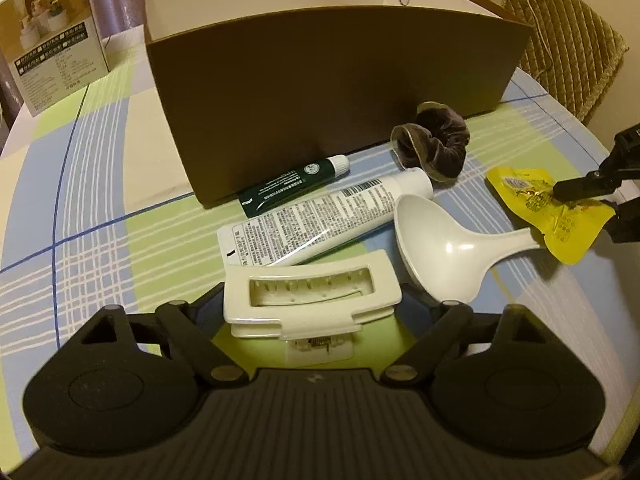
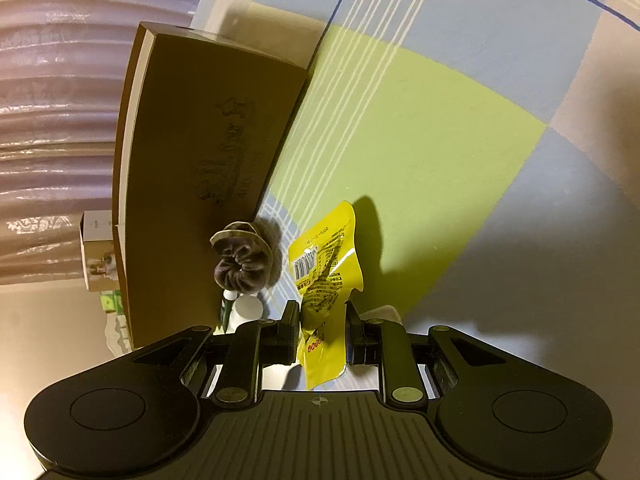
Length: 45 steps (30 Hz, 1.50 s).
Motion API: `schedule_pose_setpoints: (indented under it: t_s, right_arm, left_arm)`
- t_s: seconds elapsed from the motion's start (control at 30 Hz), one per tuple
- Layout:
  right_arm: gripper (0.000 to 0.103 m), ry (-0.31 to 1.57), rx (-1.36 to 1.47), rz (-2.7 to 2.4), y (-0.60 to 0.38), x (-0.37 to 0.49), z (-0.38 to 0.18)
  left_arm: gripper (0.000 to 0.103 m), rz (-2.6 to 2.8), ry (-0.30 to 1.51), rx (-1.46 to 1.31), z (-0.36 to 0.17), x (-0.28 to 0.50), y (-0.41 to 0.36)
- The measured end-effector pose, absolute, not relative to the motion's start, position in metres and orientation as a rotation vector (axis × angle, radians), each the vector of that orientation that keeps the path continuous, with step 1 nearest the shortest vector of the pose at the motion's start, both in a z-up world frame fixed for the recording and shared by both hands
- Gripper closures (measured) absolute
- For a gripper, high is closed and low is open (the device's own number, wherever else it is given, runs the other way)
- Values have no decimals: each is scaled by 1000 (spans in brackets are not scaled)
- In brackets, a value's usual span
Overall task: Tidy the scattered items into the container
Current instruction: 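Grasp the yellow snack packet with the right tool while the left tool grasps the white hair clip, then lift the yellow packet and white clip up toward the box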
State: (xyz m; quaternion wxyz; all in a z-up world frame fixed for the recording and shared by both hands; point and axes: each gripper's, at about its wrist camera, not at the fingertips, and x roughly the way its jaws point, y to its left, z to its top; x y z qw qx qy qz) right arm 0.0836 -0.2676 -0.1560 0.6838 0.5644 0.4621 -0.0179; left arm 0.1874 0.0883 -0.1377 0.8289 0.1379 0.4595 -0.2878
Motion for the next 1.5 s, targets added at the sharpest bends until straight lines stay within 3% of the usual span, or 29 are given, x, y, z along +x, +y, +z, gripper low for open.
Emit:
schedule_pose_setpoints:
  t_s: [0.5, 1.5]
  right_arm:
    - [80, 1077, 1233, 42, -285, 93, -149]
    - [80, 1131, 1287, 124, -334, 56, -144]
  left_arm:
    - [18, -491, 1019, 263, -117, 163, 106]
    - [18, -586, 1048, 249, -91, 91, 56]
